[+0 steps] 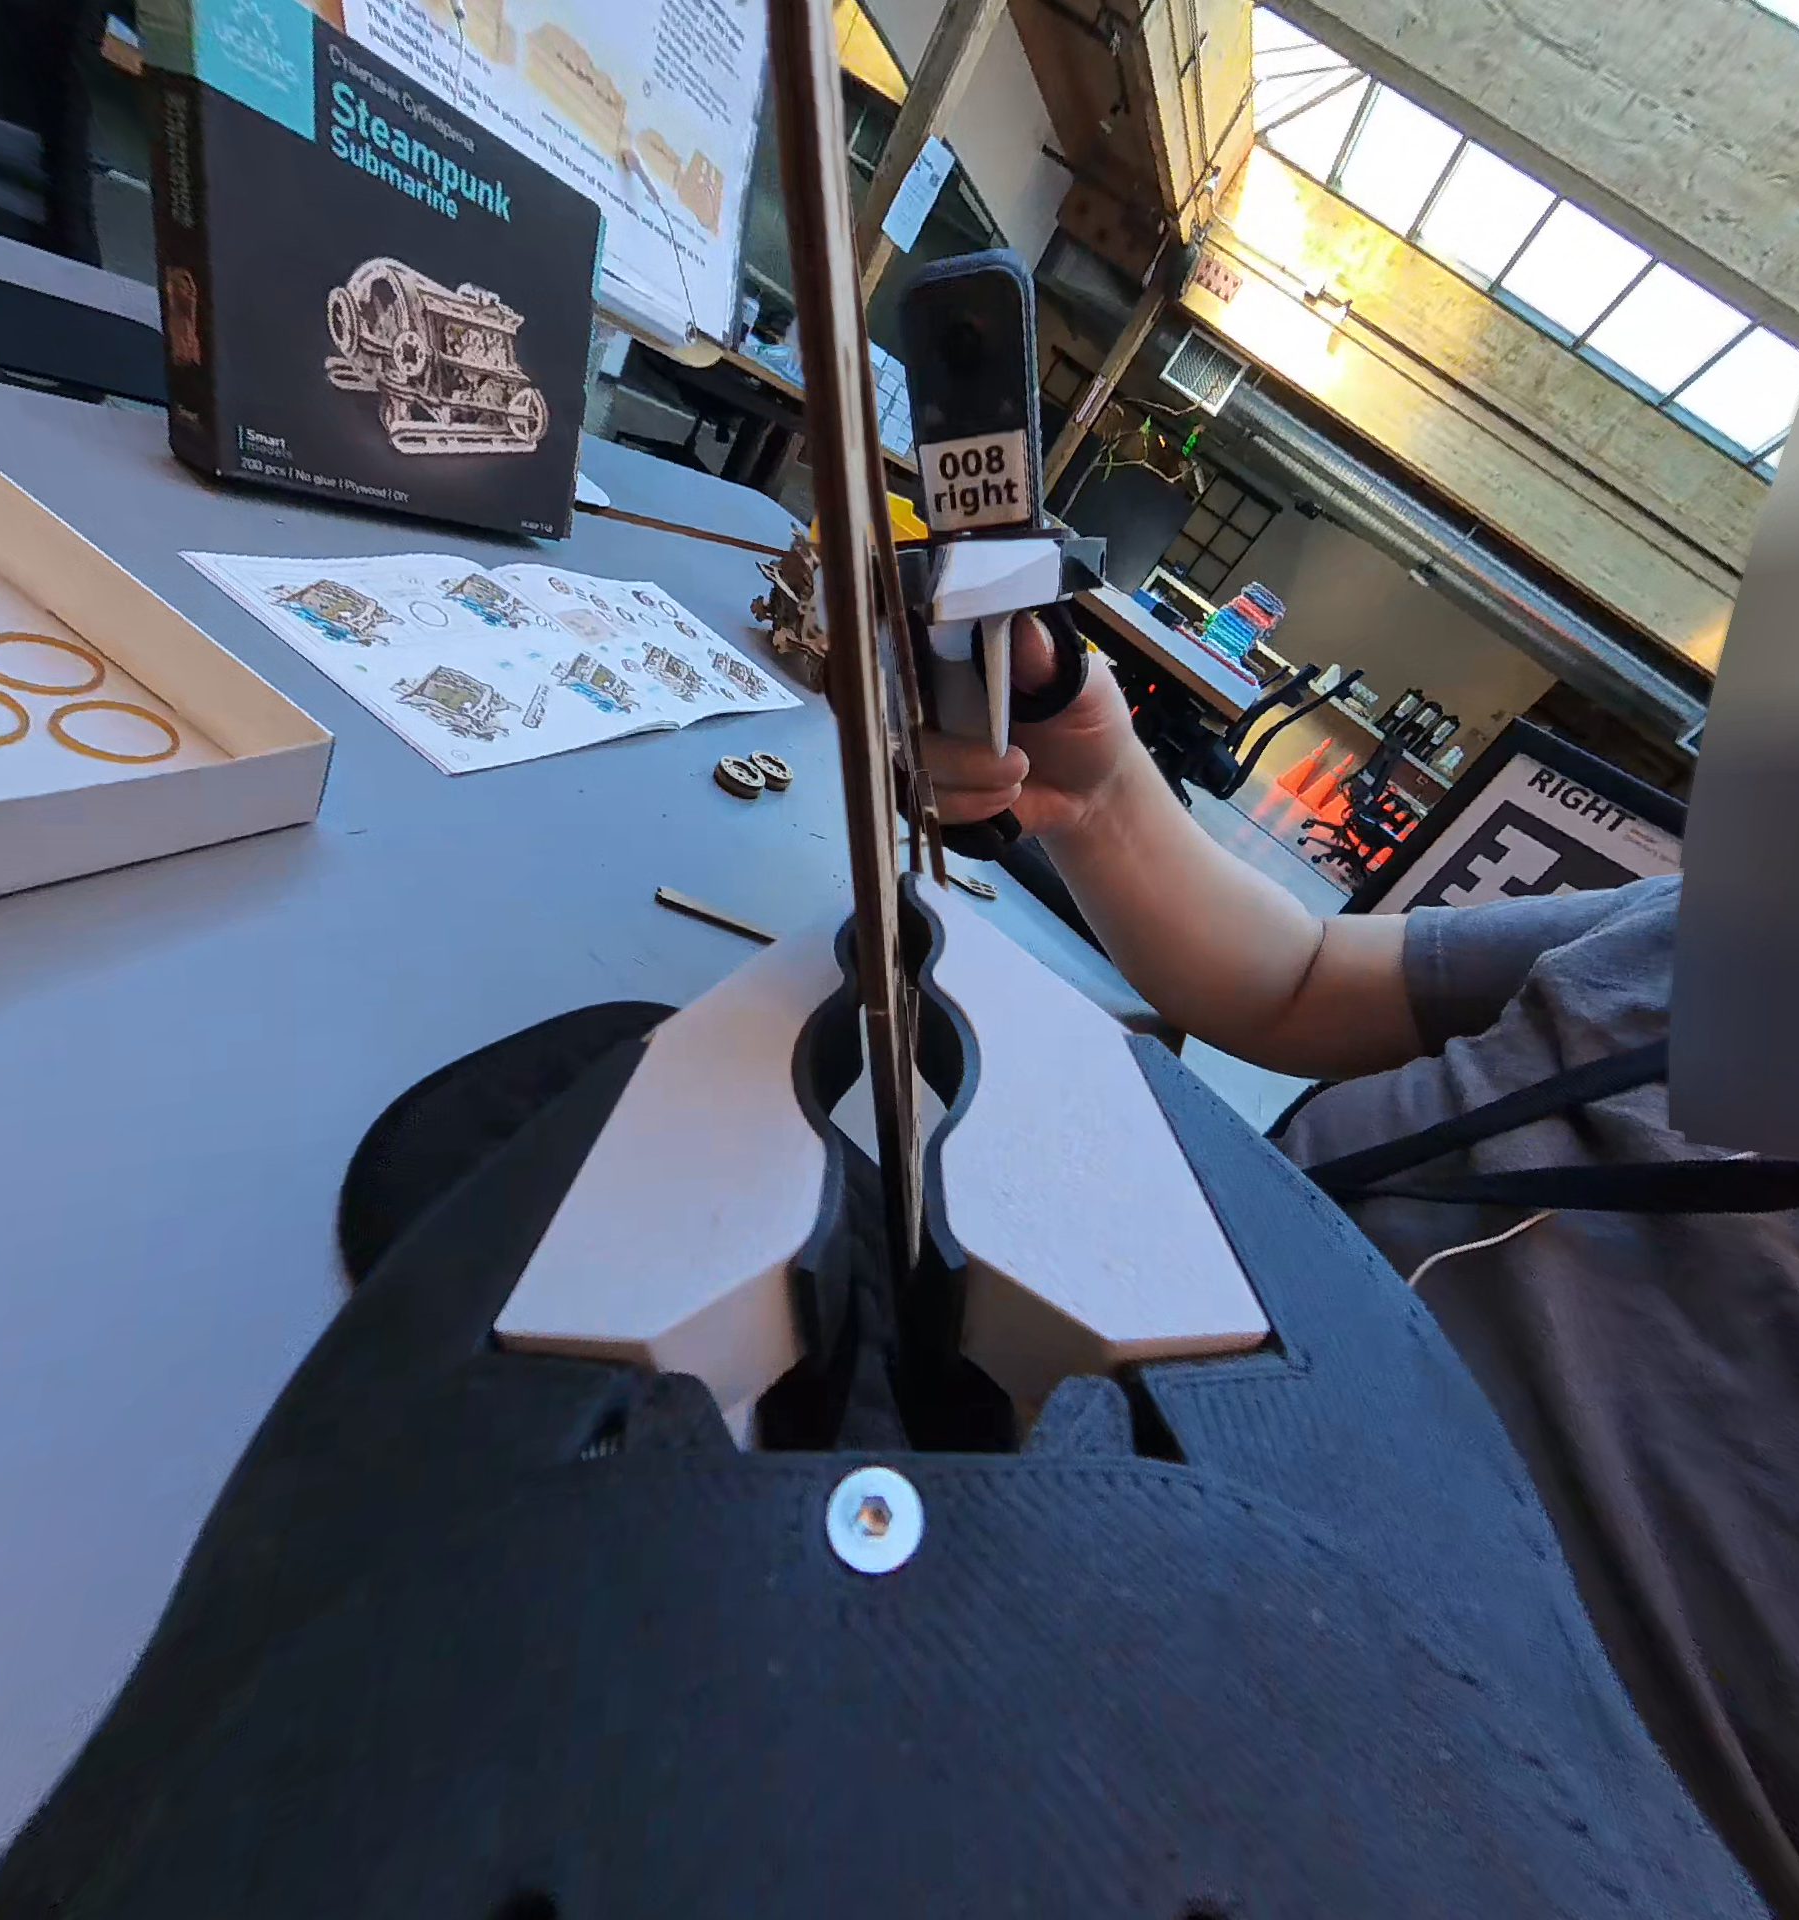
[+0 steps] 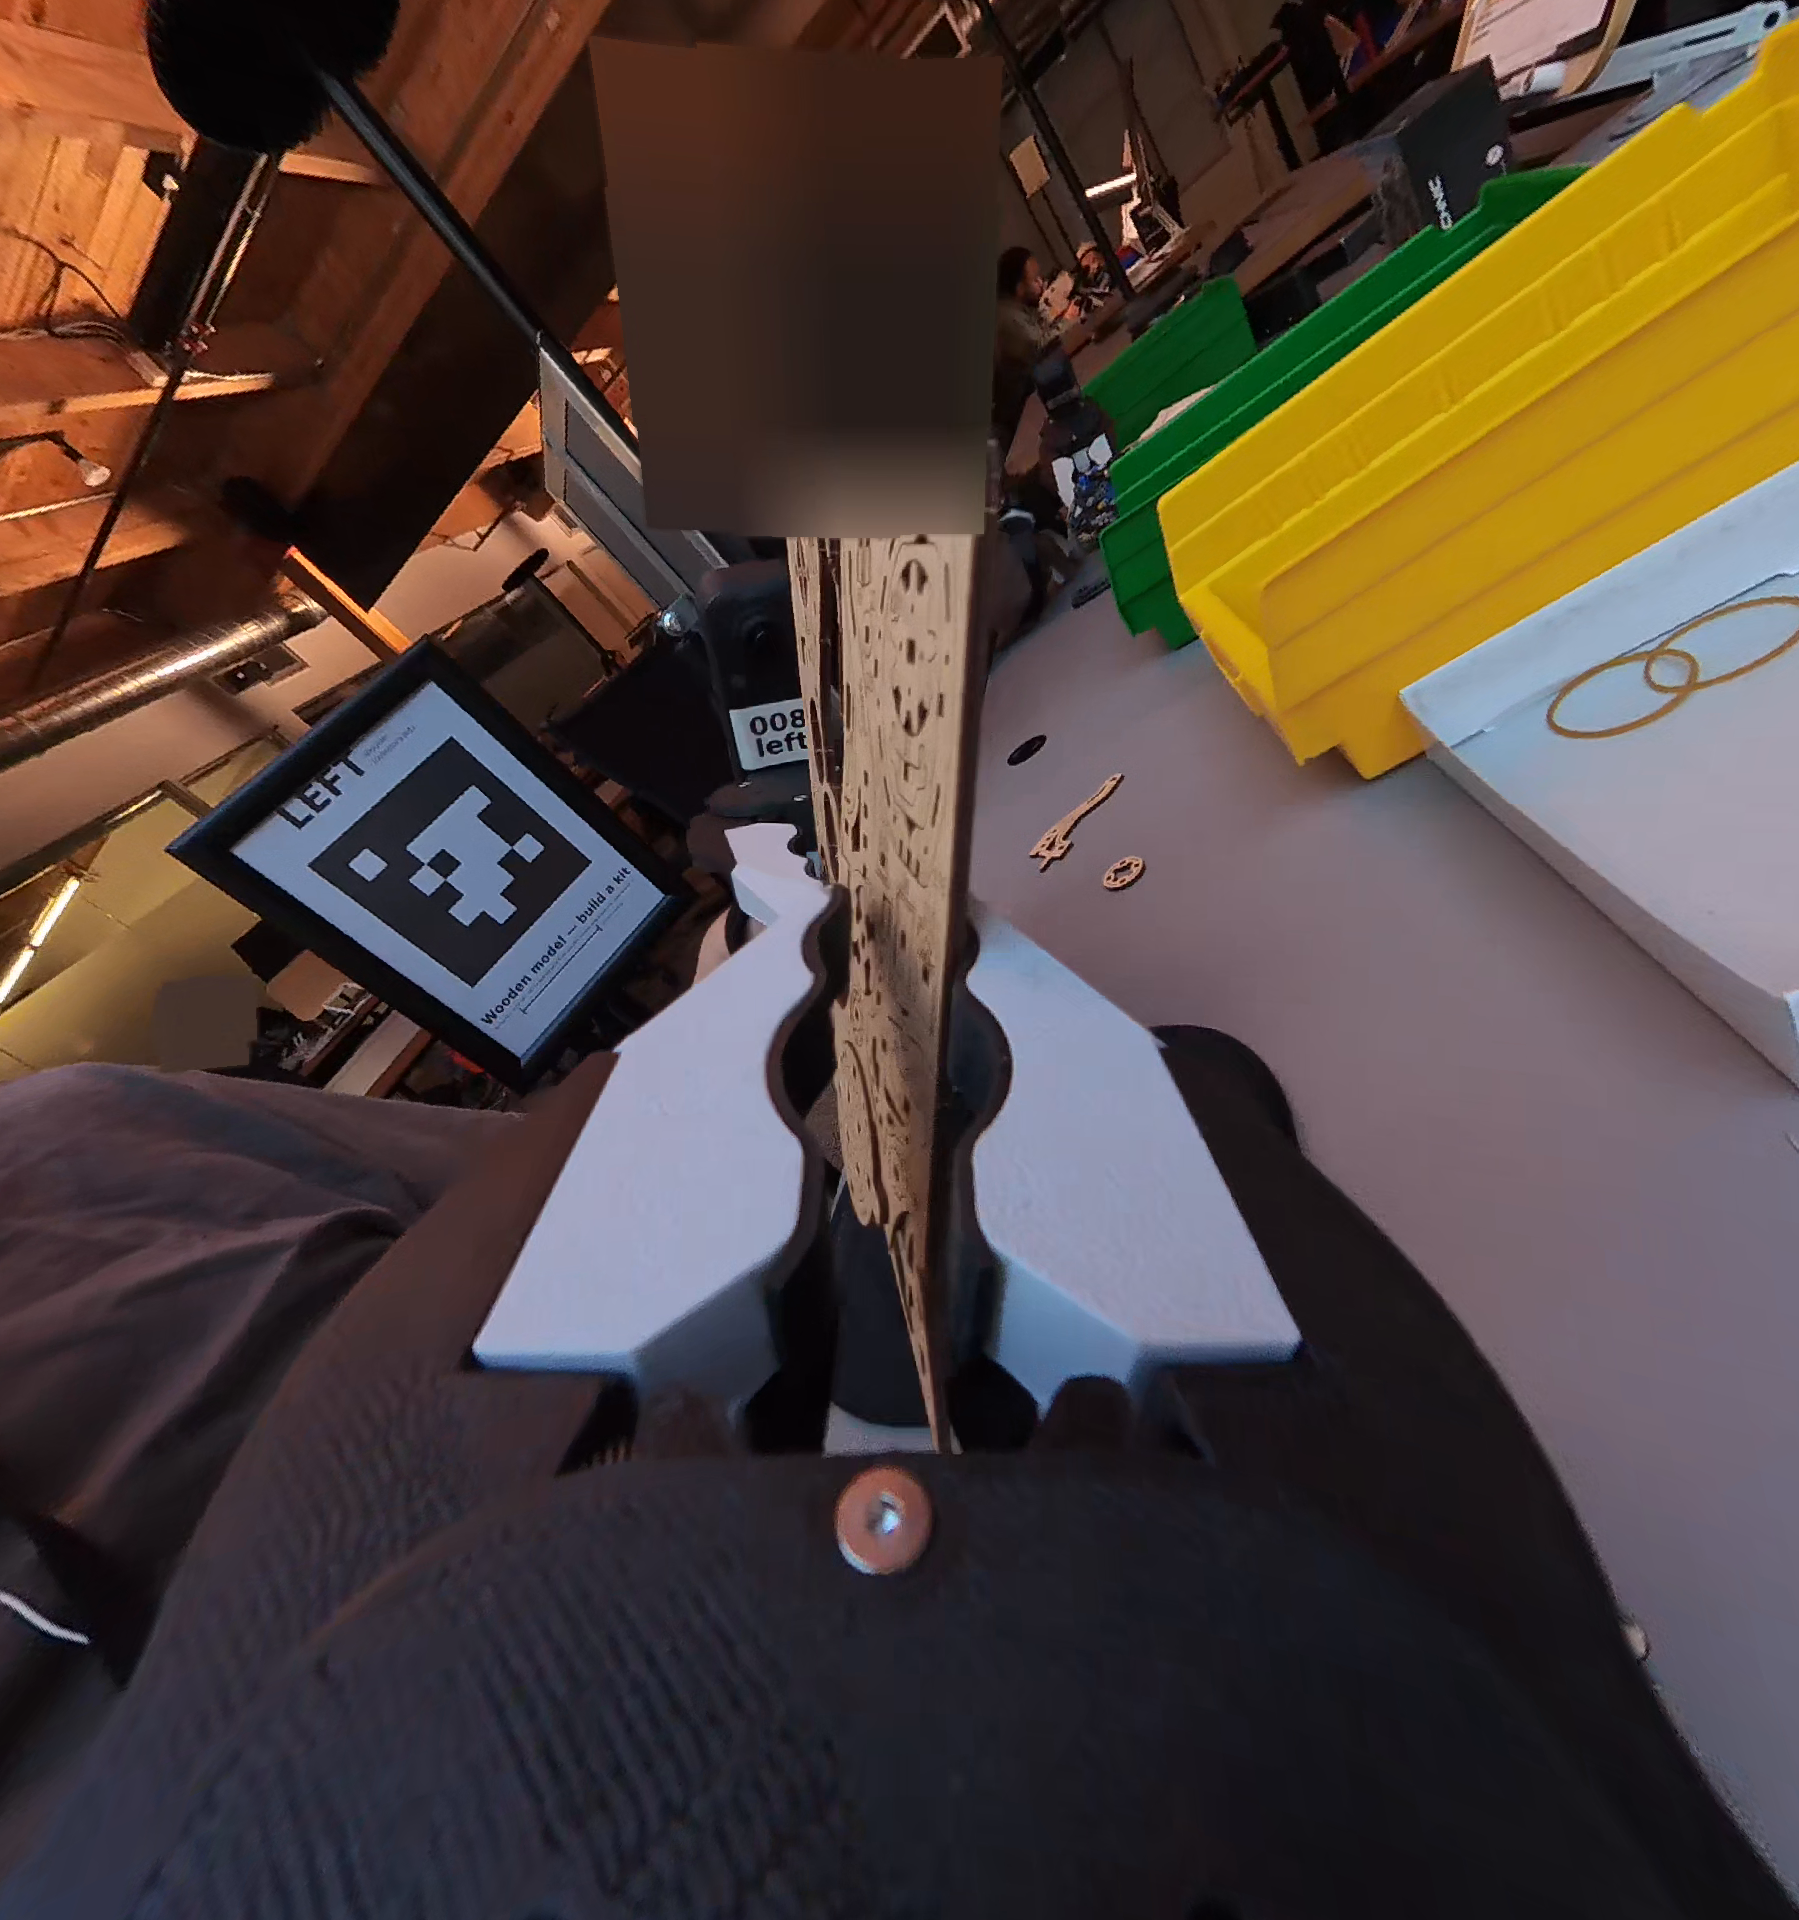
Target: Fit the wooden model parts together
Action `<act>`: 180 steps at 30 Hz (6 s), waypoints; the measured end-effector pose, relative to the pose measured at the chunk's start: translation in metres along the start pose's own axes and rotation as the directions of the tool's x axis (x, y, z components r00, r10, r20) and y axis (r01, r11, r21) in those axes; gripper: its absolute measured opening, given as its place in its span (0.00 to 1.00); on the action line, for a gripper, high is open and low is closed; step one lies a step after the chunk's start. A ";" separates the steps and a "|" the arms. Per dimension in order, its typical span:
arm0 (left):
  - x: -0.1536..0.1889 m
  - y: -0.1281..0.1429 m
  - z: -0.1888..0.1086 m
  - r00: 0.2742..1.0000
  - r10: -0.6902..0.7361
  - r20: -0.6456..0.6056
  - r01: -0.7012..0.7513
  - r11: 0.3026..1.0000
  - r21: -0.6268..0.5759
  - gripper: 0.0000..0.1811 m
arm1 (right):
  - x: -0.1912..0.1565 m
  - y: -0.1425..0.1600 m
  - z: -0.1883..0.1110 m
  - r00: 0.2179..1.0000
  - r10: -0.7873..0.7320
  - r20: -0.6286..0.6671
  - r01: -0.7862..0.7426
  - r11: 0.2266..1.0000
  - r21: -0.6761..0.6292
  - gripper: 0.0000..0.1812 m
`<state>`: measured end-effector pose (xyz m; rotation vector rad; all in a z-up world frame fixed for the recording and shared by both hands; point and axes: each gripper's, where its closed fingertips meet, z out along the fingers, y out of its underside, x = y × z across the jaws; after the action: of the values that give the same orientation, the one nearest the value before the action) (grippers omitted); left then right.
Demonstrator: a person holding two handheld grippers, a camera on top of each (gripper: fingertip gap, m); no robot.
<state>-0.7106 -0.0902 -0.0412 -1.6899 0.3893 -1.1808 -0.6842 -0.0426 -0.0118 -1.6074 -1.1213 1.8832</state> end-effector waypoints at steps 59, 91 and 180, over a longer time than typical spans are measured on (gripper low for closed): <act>0.012 0.030 0.195 0.857 -0.109 -0.504 -0.328 0.639 -0.696 0.04 | 0.008 0.098 -0.144 0.968 0.219 -0.122 -0.225 0.974 -0.040 0.01; 0.022 0.057 0.201 0.854 -0.226 -0.468 -0.274 0.570 -0.775 0.03 | 0.030 0.060 -0.166 0.964 0.116 -0.240 -0.122 0.992 -0.010 0.05; 0.033 0.066 0.195 0.849 -0.317 -0.422 -0.222 0.511 -0.830 0.01 | 0.020 0.072 -0.163 0.976 0.019 -0.218 -0.056 0.986 -0.160 0.06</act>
<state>-0.5141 -0.0385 -0.0860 -2.1672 1.5289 -1.6508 -0.5206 -0.0203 -0.0823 -1.8854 -1.1850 1.6252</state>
